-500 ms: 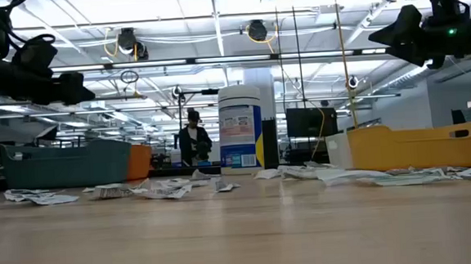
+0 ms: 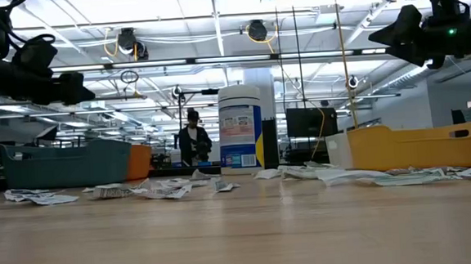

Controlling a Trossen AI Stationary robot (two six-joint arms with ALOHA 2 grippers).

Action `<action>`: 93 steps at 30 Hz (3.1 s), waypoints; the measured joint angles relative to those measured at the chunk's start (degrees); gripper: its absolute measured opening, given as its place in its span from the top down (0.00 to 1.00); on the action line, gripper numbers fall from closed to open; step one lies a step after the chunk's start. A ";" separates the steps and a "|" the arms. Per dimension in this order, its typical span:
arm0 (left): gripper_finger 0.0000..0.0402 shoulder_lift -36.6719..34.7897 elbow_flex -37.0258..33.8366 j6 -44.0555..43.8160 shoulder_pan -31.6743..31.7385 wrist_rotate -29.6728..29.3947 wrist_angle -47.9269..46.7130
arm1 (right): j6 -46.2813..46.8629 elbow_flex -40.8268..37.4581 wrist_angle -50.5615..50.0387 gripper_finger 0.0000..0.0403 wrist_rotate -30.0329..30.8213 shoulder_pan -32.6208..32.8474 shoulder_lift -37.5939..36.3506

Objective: Pick & Place First Aid Supplies

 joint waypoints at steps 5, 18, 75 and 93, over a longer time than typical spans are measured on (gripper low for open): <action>0.23 -0.02 0.00 0.00 0.01 -0.02 -0.02 | 0.00 0.01 0.00 0.11 0.00 0.00 0.00; 0.23 -0.01 -0.01 0.00 0.02 -0.02 -0.02 | 0.00 -0.01 0.00 0.11 0.00 0.02 0.01; 0.23 0.00 0.00 0.00 0.00 -0.02 0.00 | 0.00 0.01 0.16 0.11 0.01 0.02 0.00; 0.23 0.00 0.00 0.00 0.01 -0.01 0.00 | 13.99 1.09 1.14 0.11 -12.64 0.02 0.02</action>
